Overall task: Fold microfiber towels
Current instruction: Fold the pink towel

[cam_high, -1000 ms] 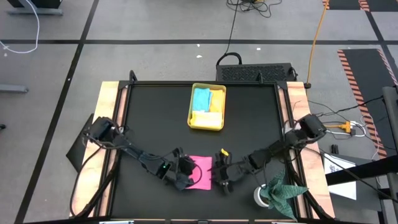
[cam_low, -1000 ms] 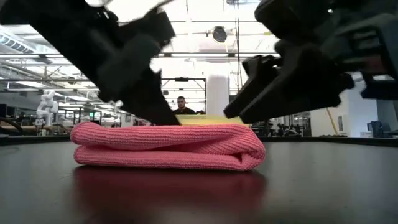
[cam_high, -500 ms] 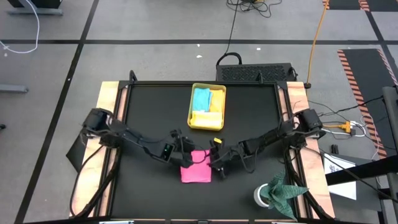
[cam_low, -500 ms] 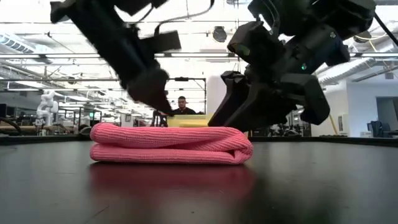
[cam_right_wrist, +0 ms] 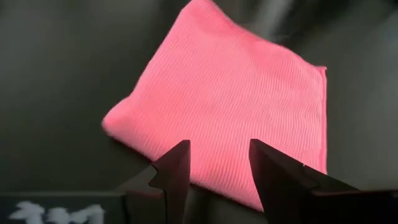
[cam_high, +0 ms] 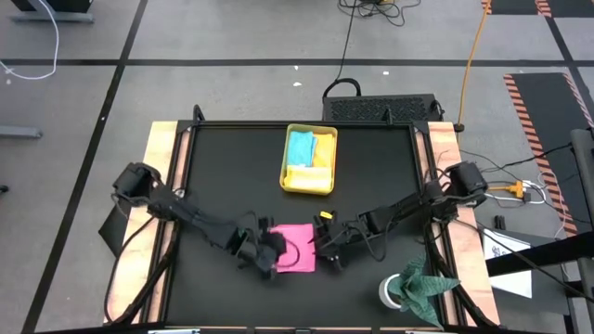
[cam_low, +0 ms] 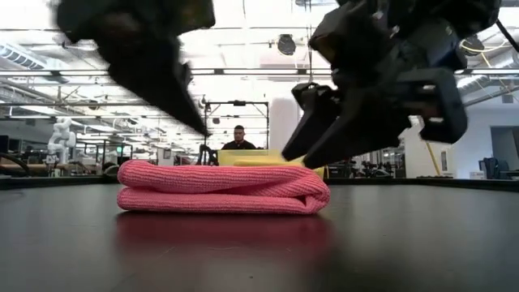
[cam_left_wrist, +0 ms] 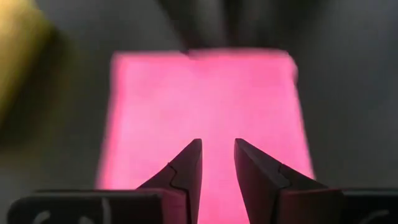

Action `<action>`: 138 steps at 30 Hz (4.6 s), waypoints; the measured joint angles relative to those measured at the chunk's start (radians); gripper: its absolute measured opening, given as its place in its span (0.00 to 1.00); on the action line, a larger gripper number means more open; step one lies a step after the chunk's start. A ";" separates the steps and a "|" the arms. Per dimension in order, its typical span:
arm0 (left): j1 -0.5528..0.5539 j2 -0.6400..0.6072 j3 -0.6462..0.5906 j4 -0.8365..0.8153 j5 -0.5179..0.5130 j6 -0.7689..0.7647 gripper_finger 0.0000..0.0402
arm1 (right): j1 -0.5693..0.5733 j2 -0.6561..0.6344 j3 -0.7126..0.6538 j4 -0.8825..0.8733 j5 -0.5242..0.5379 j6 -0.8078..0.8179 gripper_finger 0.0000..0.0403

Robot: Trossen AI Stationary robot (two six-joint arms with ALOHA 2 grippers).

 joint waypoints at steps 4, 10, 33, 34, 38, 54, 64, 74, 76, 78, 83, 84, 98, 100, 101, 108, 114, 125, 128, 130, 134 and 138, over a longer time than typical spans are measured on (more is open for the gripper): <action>-0.059 0.094 0.000 0.058 0.034 -0.026 0.24 | -0.019 0.056 0.000 0.079 0.000 0.034 0.35; -0.076 0.198 0.004 0.060 0.009 -0.087 0.24 | -0.035 0.099 0.000 0.060 0.006 0.046 0.20; 0.035 0.033 -0.003 -0.210 -0.185 0.104 0.24 | 0.075 0.056 0.000 0.041 0.158 0.203 0.17; 0.034 0.033 -0.003 -0.194 -0.182 0.106 0.24 | 0.076 0.056 0.000 0.048 0.154 0.197 0.20; 0.034 0.038 -0.002 -0.199 -0.173 0.112 0.24 | 0.078 0.049 0.000 0.032 0.105 0.164 0.33; 0.043 0.062 0.000 0.038 -0.036 0.184 0.24 | 0.025 -0.074 -0.046 -0.138 0.164 0.341 0.27; 0.033 0.147 0.000 0.013 0.042 0.150 0.24 | 0.036 -0.089 -0.124 -0.160 0.158 0.463 0.04; 0.015 0.103 -0.001 0.069 0.003 0.236 0.24 | 0.064 -0.135 -0.125 0.002 0.159 0.458 0.04; 0.015 0.094 -0.001 0.068 -0.008 0.238 0.24 | 0.044 -0.107 -0.124 0.094 0.158 0.418 0.03; 0.019 0.091 -0.001 0.066 -0.015 0.227 0.24 | 0.013 -0.066 -0.124 0.175 0.159 0.389 0.02; 0.014 0.072 0.001 0.009 -0.054 0.184 0.24 | -0.090 0.057 -0.124 0.381 0.161 0.365 0.00; 0.014 0.072 0.001 -0.008 -0.062 0.174 0.24 | -0.112 0.078 -0.124 0.405 0.160 0.366 0.00; 0.018 0.080 -0.001 -0.071 -0.197 0.079 0.24 | -0.176 0.089 -0.124 0.218 0.406 0.421 0.00; 0.014 0.080 -0.001 -0.050 -0.198 0.075 0.24 | -0.151 0.040 -0.124 0.181 0.439 0.421 0.00; 0.012 0.080 -0.001 -0.042 -0.198 0.075 0.24 | -0.140 0.016 -0.124 0.162 0.448 0.421 0.00; -0.006 0.088 -0.002 -0.001 -0.175 0.036 0.24 | -0.081 -0.058 -0.124 0.129 0.412 0.400 0.00; -0.011 0.089 -0.068 0.065 -0.177 -0.068 0.24 | -0.095 0.009 -0.124 0.144 0.317 0.413 0.00; -0.011 0.089 -0.295 0.638 -0.093 -0.034 0.24 | -0.114 0.050 -0.124 0.148 0.316 0.418 0.00; -0.005 0.089 -0.303 0.655 -0.072 -0.079 0.24 | -0.114 0.049 -0.124 0.151 0.316 0.418 0.00; -0.001 0.089 -0.303 0.654 -0.073 -0.122 0.24 | -0.114 0.050 -0.124 0.151 0.315 0.418 0.00; 0.013 0.089 -0.303 0.654 -0.076 -0.253 0.24 | -0.114 0.049 -0.124 0.151 0.315 0.418 0.00; 0.030 0.089 -0.303 0.653 -0.057 -0.339 0.24 | -0.114 0.049 -0.124 0.151 0.313 0.418 0.00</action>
